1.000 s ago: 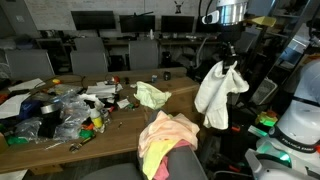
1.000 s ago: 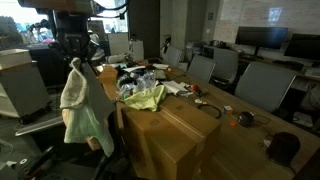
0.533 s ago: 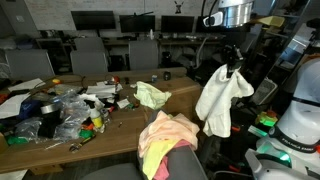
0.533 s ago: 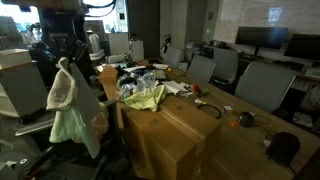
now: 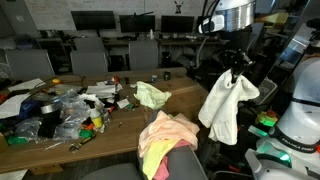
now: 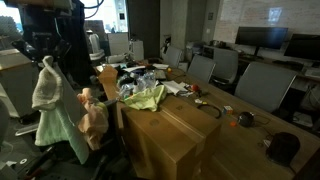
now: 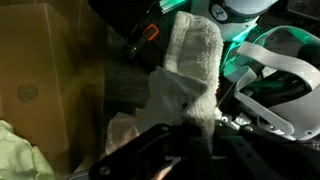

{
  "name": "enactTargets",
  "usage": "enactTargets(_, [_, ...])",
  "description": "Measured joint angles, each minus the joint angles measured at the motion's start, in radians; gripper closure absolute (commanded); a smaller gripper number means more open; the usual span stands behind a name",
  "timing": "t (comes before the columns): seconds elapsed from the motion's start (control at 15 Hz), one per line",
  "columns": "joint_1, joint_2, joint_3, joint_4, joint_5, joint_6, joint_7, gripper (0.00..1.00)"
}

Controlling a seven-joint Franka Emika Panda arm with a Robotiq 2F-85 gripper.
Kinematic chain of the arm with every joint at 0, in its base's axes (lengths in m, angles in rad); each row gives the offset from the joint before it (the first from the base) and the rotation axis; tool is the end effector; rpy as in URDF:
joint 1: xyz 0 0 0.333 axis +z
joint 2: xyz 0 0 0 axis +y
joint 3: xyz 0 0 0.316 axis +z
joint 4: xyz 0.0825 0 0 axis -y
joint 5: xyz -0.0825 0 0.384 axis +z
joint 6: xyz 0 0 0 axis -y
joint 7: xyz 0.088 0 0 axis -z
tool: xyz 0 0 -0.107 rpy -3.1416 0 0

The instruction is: Pick up all the clothes from the table and put them on the chair.

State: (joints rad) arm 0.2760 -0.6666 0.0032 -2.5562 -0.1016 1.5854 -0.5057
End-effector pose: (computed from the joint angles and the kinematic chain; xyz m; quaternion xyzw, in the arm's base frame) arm 0.3029 0.0757 0.4624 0.9090 0.3849 -0.1561 0.0336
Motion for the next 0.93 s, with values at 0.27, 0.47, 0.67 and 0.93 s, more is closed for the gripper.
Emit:
enactTargets(0.27, [0.03,0.078,0.021,0.051,0.0,-0.022,-0.026,0.98])
enactTargets(0.47, [0.034,0.136,0.03,0.091,0.005,-0.031,-0.041,0.98])
enactTargets(0.67, [0.034,0.189,0.03,0.132,0.023,-0.04,-0.056,0.98])
enactTargets(0.93, [0.034,0.245,0.03,0.188,0.078,-0.053,-0.068,0.98])
